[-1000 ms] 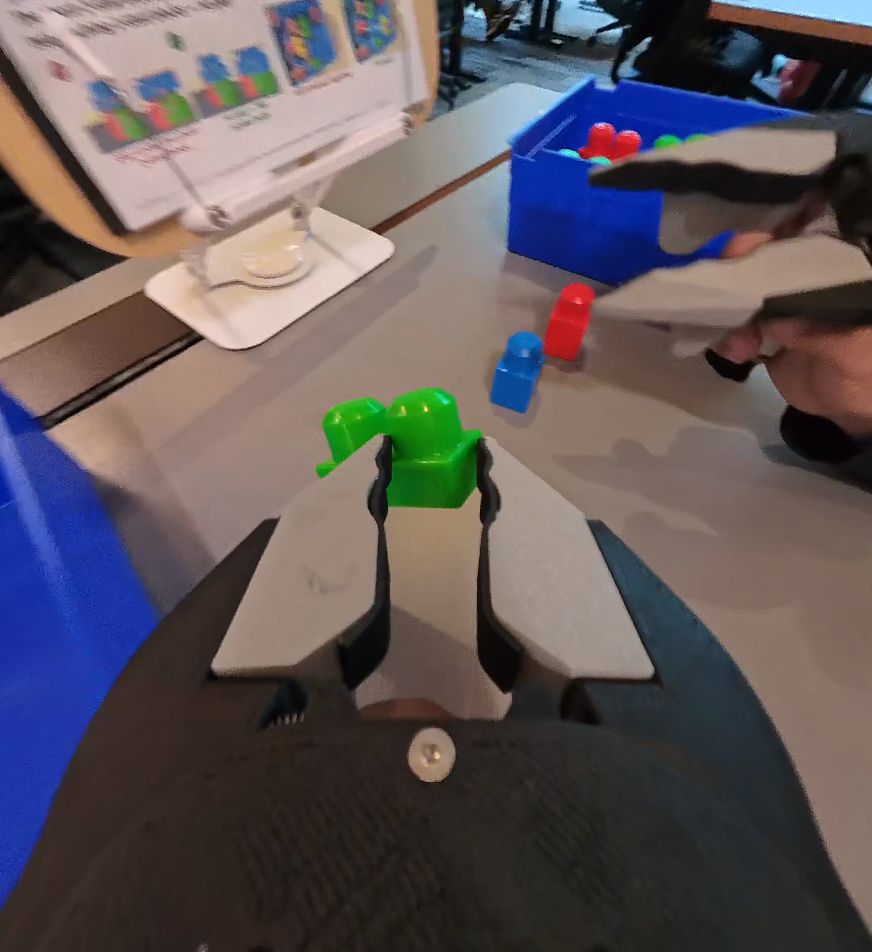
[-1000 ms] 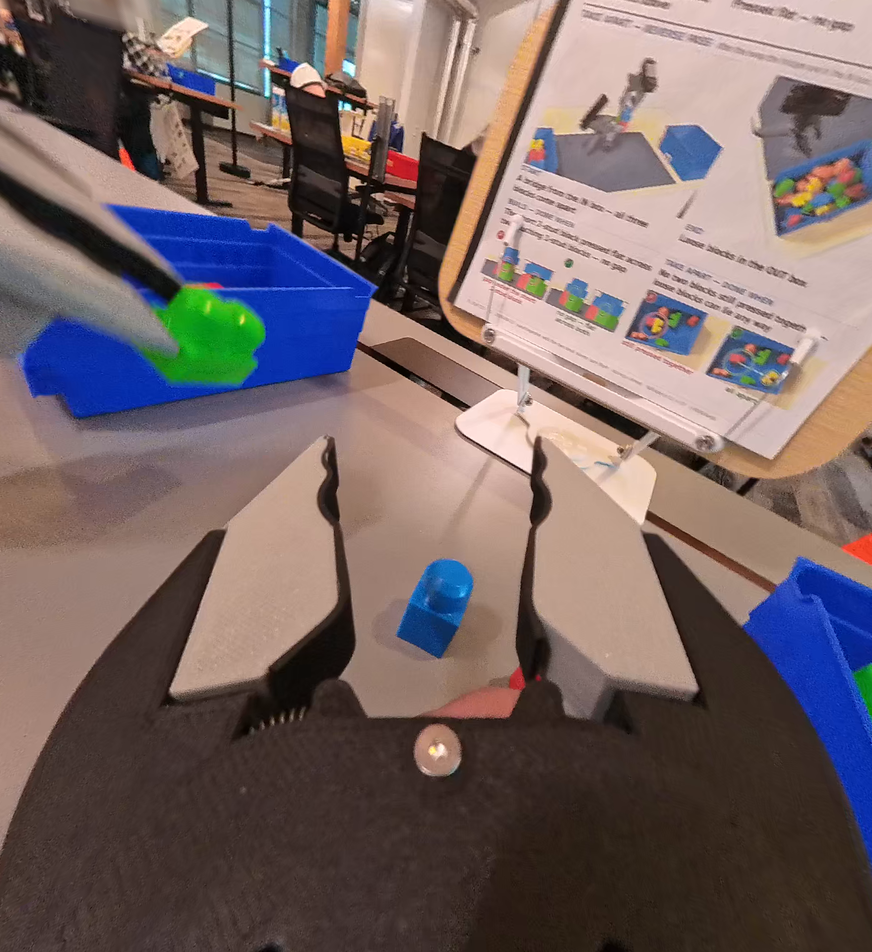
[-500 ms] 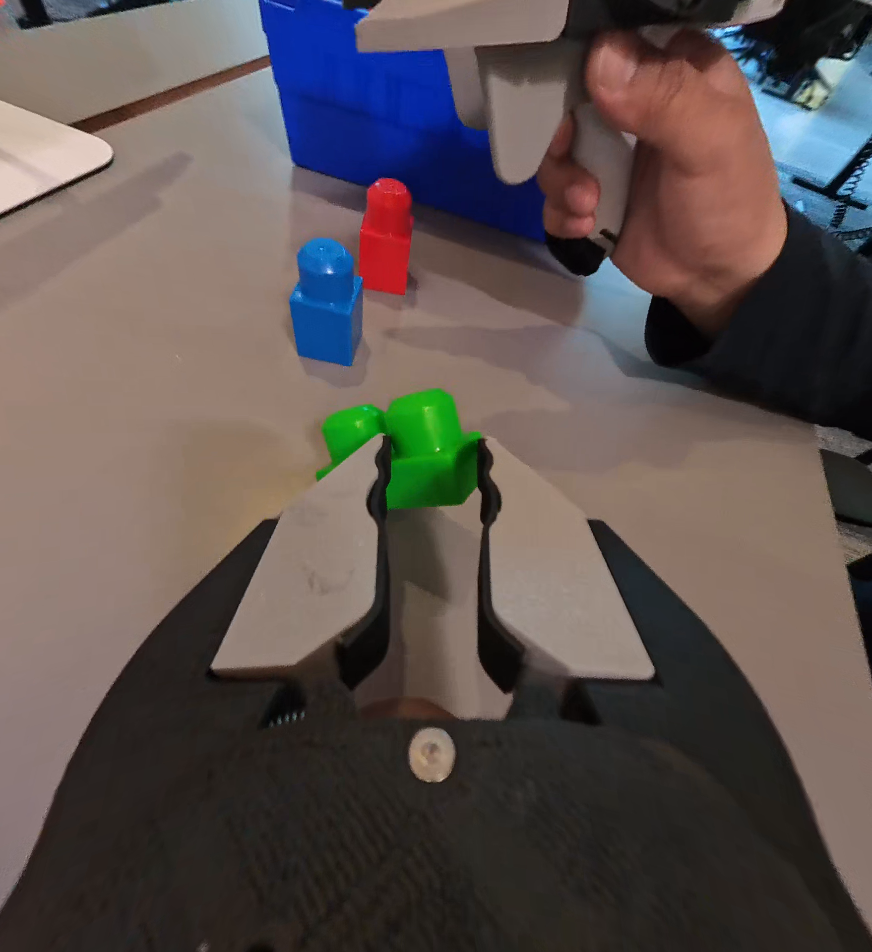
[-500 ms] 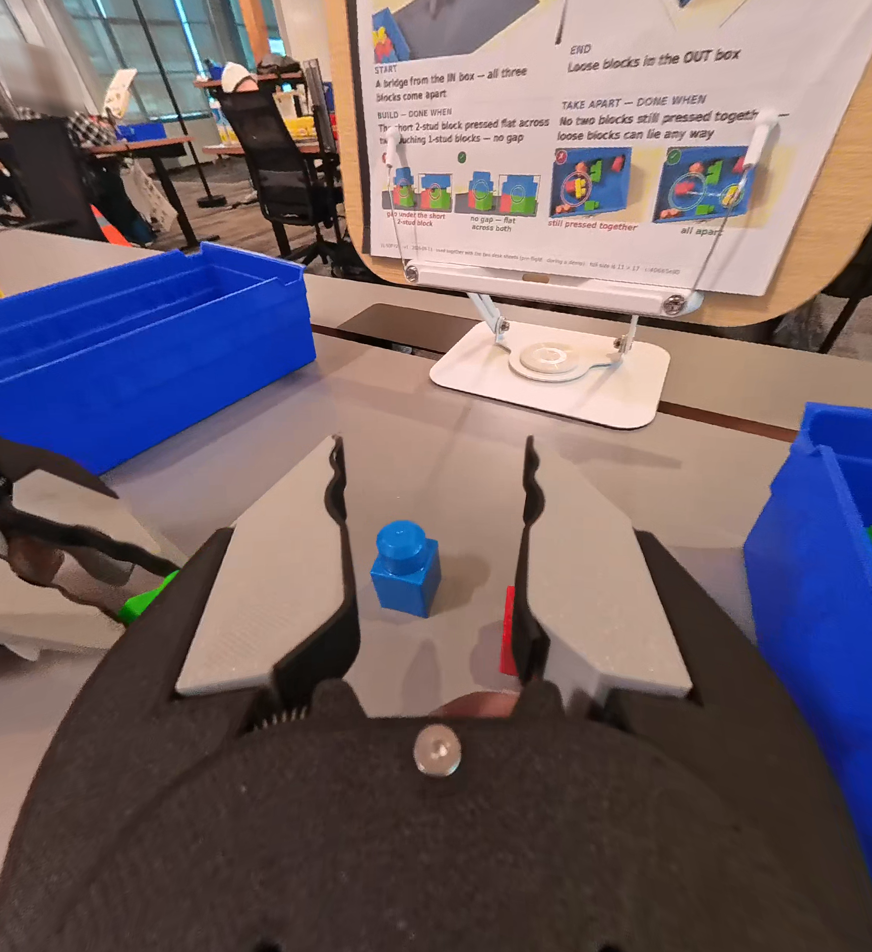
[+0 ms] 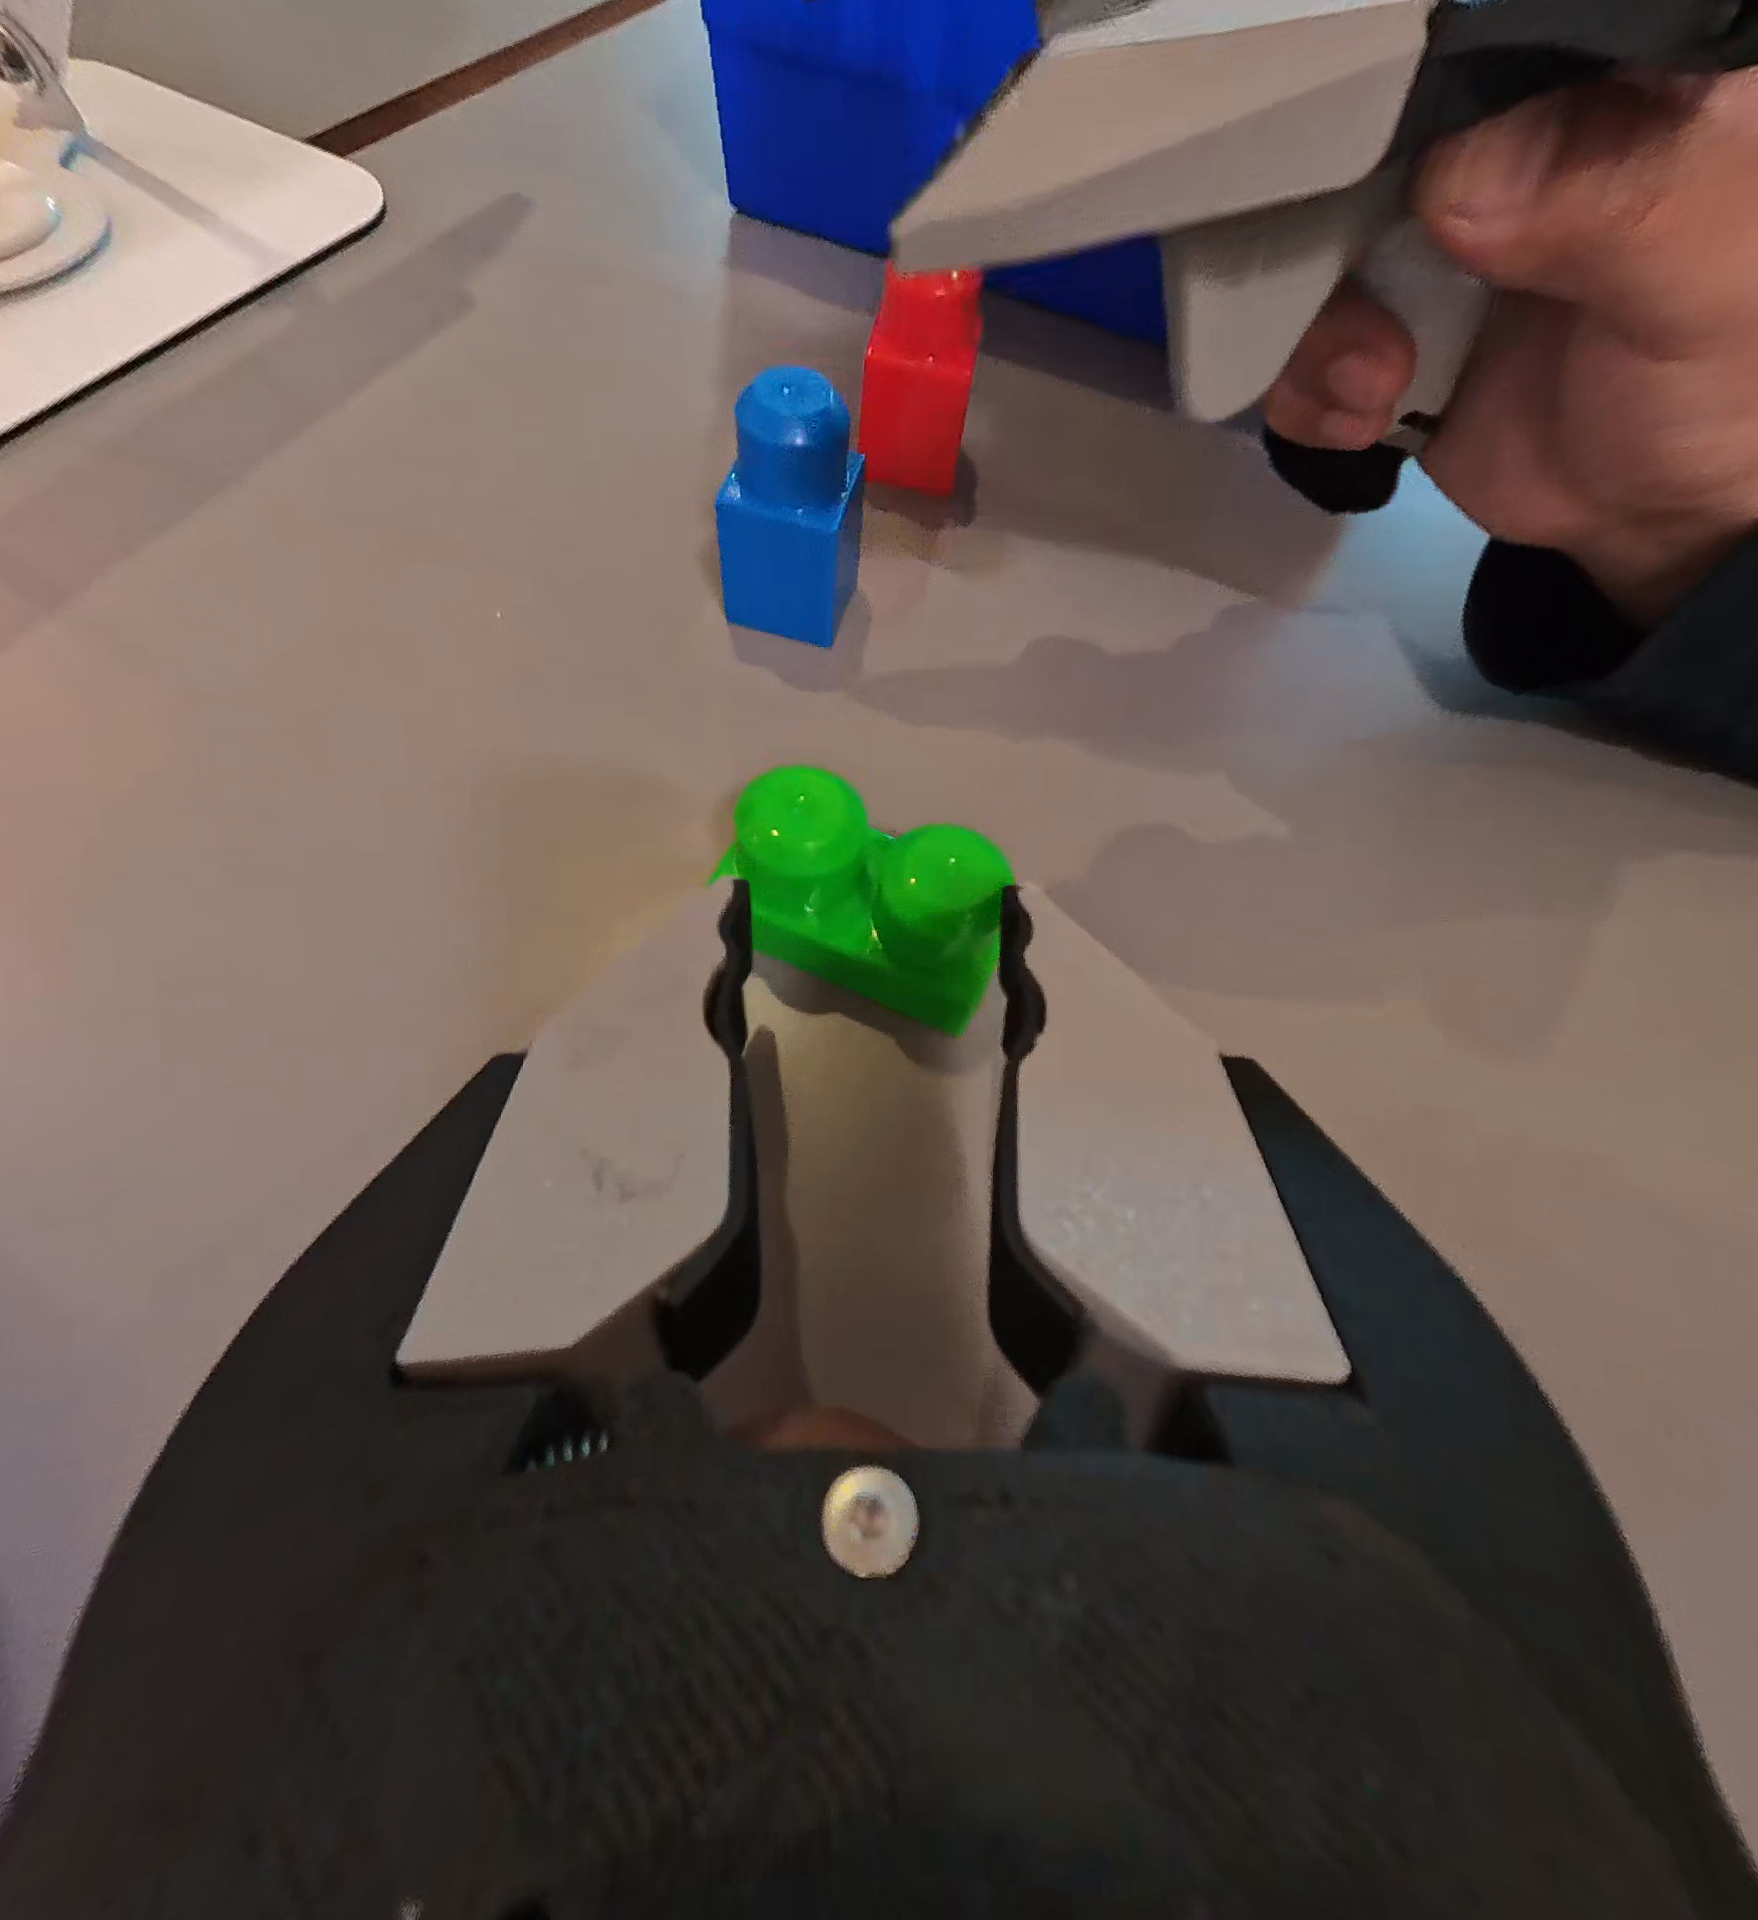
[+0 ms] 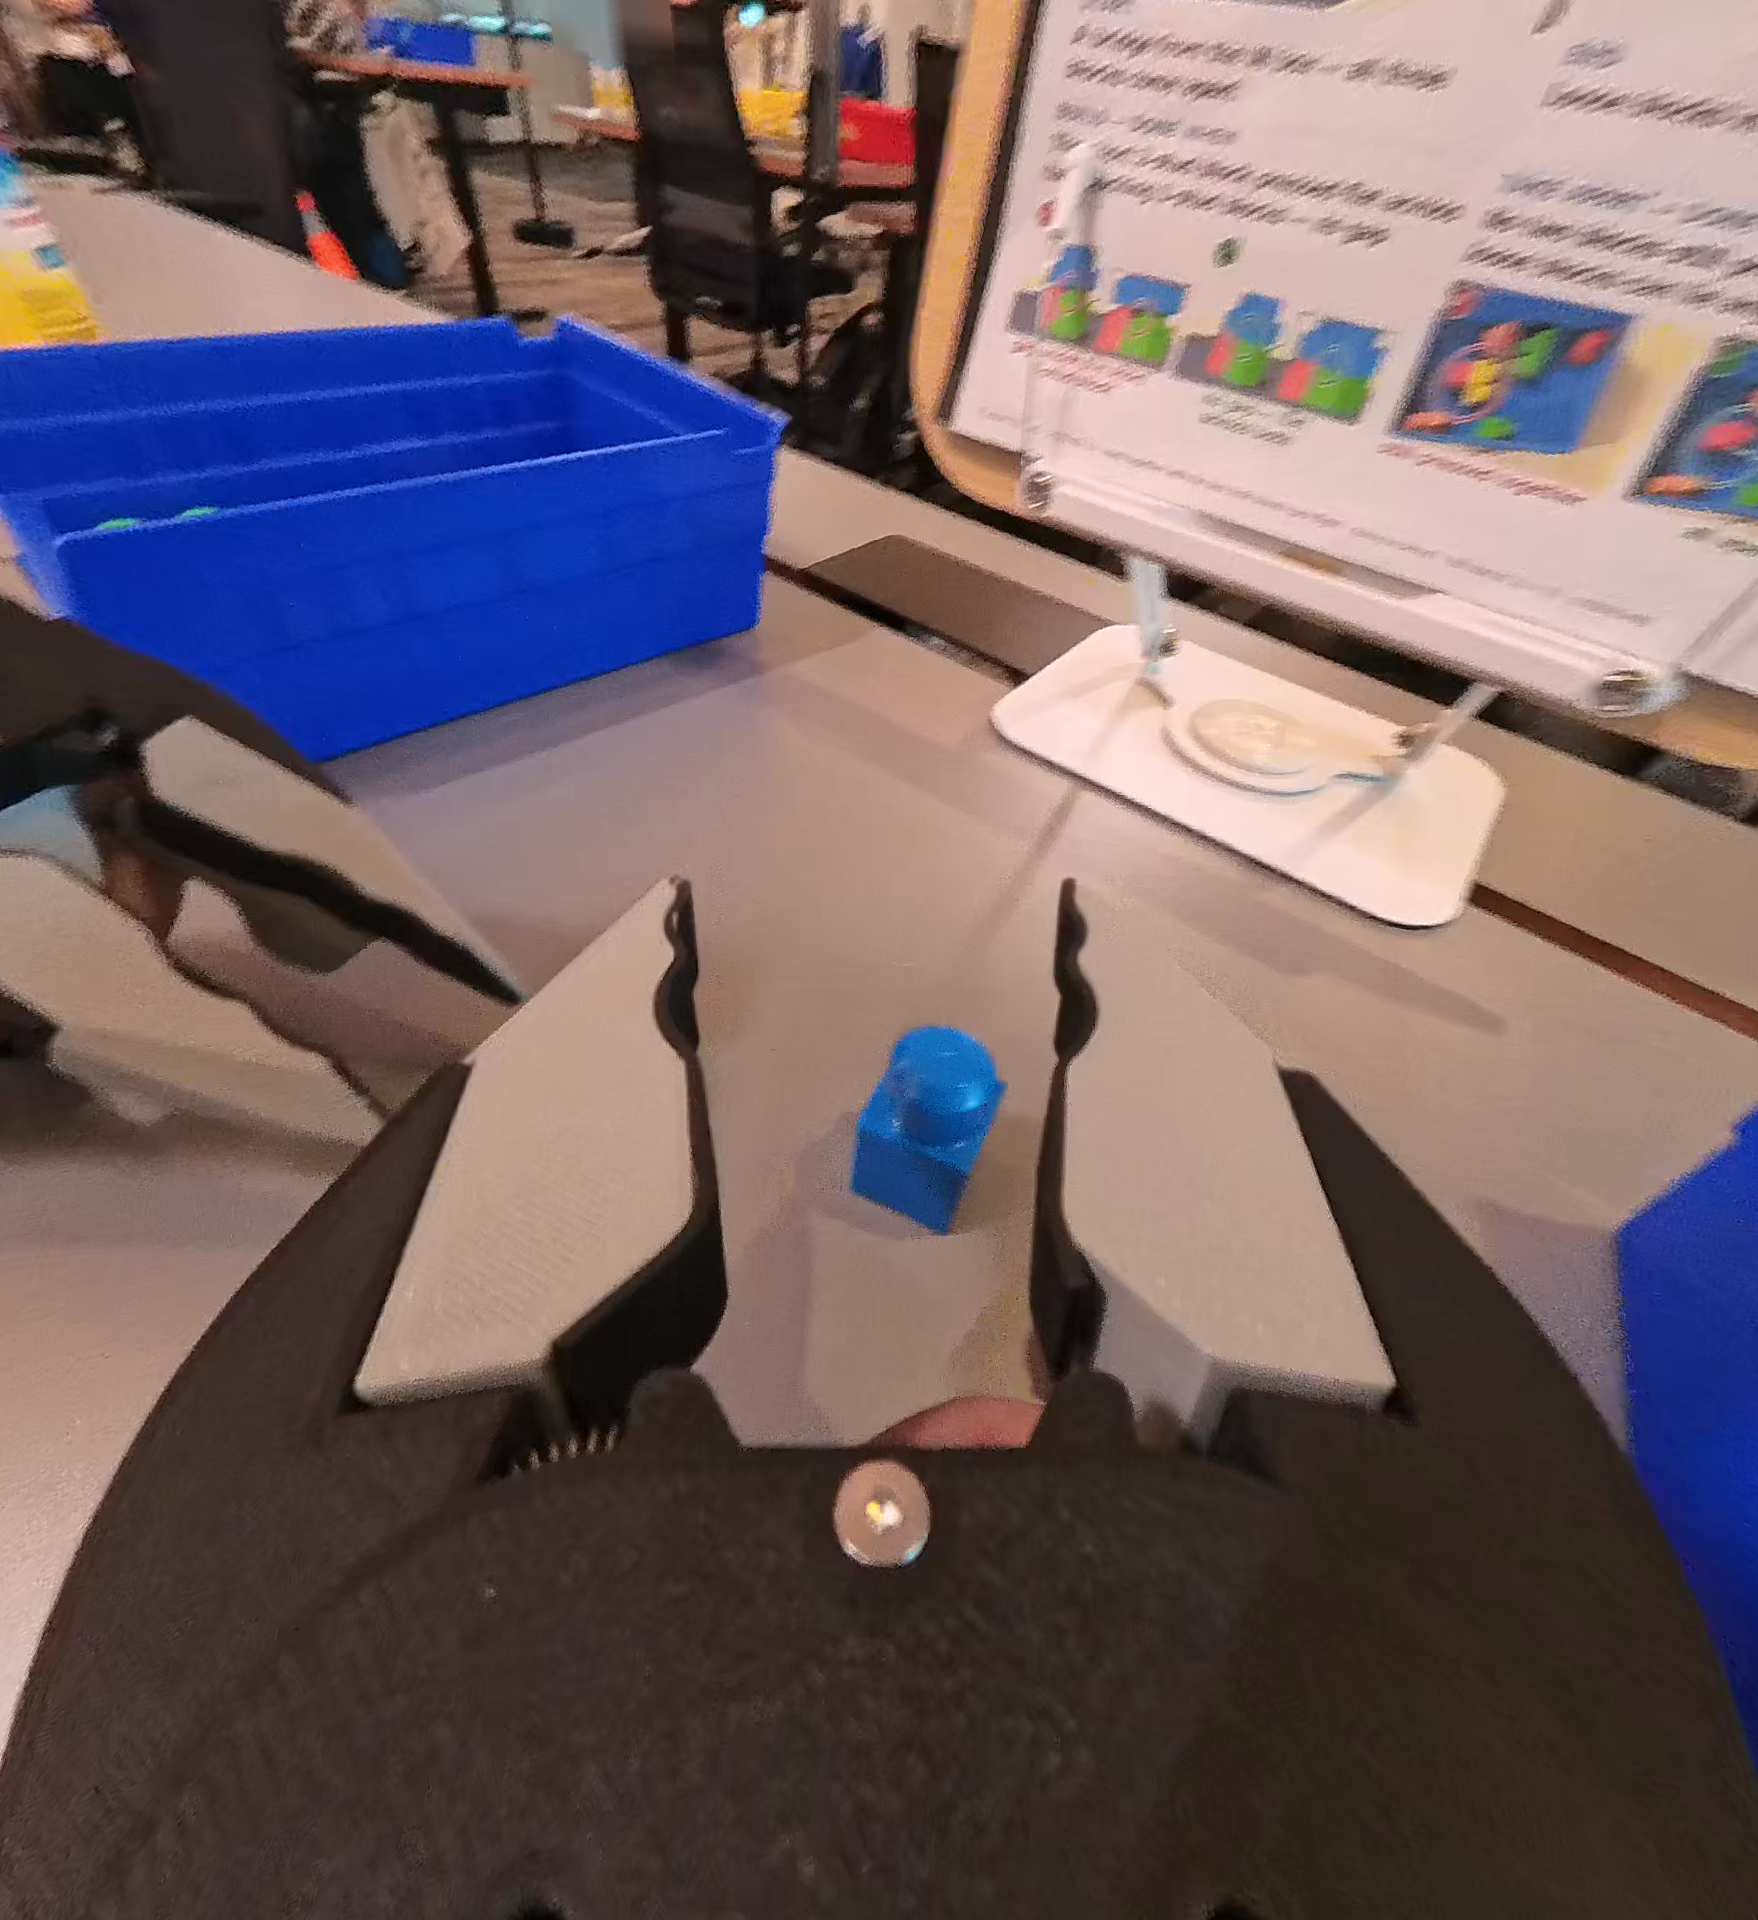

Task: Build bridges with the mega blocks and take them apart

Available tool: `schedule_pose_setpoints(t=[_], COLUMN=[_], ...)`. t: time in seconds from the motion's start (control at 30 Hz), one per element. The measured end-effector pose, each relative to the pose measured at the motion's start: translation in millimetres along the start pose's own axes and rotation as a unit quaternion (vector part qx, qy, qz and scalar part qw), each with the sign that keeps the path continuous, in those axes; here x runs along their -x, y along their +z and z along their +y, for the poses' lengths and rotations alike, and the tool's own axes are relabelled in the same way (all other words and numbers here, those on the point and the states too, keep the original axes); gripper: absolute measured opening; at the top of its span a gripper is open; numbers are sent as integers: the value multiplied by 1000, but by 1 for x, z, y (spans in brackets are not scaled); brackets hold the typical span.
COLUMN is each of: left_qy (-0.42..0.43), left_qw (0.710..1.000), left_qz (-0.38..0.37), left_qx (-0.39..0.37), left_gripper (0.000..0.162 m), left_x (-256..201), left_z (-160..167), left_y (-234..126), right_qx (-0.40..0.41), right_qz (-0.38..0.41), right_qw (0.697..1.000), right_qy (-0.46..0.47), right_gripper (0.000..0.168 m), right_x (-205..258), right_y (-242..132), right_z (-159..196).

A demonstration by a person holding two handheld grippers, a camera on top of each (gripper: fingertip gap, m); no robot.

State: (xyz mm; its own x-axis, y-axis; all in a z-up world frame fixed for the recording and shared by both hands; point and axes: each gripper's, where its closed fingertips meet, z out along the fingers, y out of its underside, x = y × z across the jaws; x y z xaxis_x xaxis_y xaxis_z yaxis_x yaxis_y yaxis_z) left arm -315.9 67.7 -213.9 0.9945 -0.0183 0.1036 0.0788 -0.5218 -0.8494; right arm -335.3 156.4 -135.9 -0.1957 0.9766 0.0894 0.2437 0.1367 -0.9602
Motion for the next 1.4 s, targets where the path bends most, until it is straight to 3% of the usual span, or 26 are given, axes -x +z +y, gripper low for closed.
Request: schedule_pose_setpoints(t=[0.1,0.3,0.5,0.7,0.83,1.13,1.2,1.3,1.4], left_qy=[4,-4,-12,-32,-45,-54,-53,-68,-23], left_qw=[1000,1000,999,993,991,984,987,996,996], left_qz=[5,21,-28,-113,-116,-155,-139,-56,-74], left_qx=[9,8,-11,33,42,74,56,27,52], left_gripper=[47,48,47,41,44,50,48,49,54], left_x=[-2,-11,-8,7,6,49,49,28,34], left_z=[3,2,-11,4,8,26,22,10,10], left_y=[1,5,8,19,25,-12,-20,-17,-10], right_qx=[31,65,84,82,83,76,74,72,70], right_qz=[-67,-23,-21,-19,-17,-17,-17,-14,-12], right_qw=[997,996,996,996,996,997,997,997,997], right_qy=[-4,-54,-28,-28,-28,-28,-28,-29,-26], right_gripper=[65,60,62,62,62,61,61,61,61], right_x=[28,25,21,22,22,21,21,19,17], right_y=[6,9,11,12,13,11,10,10,9], right_z=[9,19,27,26,26,23,22,21,20])
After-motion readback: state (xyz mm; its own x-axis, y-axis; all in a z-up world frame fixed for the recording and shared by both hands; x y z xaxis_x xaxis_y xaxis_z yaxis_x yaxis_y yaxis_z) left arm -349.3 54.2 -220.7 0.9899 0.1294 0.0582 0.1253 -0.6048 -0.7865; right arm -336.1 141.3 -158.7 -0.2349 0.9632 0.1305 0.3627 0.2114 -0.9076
